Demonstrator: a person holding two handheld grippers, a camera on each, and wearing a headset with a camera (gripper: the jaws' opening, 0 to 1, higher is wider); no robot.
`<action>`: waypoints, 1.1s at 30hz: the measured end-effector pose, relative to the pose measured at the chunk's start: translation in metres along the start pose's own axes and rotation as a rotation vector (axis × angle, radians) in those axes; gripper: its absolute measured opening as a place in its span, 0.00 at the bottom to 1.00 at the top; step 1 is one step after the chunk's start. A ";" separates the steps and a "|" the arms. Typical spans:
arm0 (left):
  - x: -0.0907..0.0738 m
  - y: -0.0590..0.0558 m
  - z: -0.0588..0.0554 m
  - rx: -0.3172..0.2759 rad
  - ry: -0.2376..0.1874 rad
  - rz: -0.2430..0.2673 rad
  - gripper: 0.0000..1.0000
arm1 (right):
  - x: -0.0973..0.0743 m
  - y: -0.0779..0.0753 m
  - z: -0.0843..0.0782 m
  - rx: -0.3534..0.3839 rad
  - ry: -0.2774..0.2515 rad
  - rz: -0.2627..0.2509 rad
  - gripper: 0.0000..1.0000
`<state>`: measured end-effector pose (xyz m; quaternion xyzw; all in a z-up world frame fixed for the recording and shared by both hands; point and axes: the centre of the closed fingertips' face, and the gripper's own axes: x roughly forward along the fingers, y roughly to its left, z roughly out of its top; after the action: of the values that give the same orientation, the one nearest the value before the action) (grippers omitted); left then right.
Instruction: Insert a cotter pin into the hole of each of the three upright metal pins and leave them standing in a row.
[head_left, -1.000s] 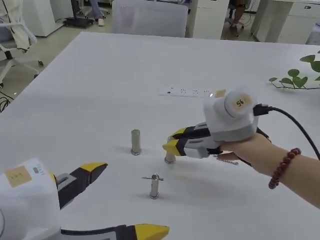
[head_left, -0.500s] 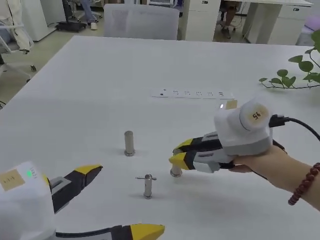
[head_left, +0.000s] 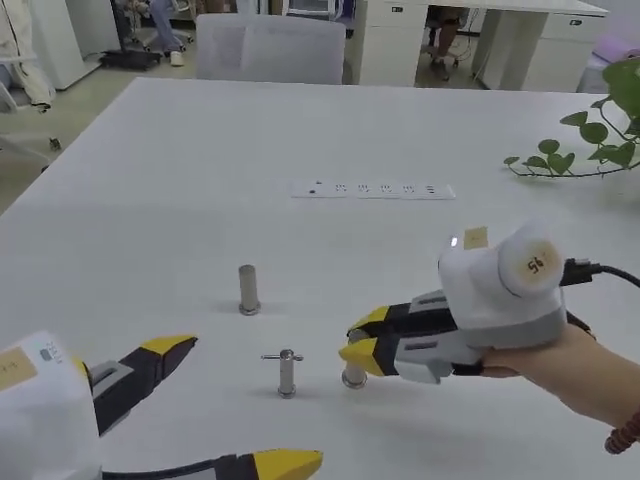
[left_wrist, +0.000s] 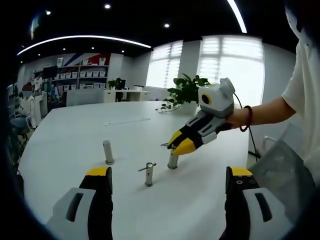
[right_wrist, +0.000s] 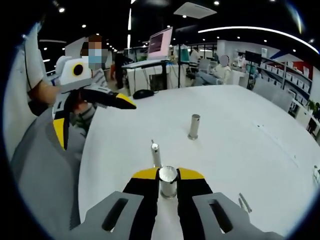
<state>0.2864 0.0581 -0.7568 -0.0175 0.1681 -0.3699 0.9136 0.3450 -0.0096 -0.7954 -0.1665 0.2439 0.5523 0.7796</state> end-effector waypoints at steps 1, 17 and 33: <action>0.000 0.000 0.000 -0.001 0.000 0.000 0.94 | 0.000 0.002 -0.001 -0.001 0.000 0.001 0.13; -0.001 -0.005 -0.001 0.001 0.002 -0.007 0.94 | 0.002 0.023 -0.011 0.006 -0.004 -0.001 0.13; -0.001 -0.006 -0.002 0.006 0.007 -0.013 0.93 | 0.003 0.031 -0.028 -0.010 0.017 0.000 0.13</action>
<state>0.2811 0.0549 -0.7574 -0.0148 0.1700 -0.3765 0.9106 0.3110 -0.0121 -0.8199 -0.1753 0.2479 0.5520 0.7766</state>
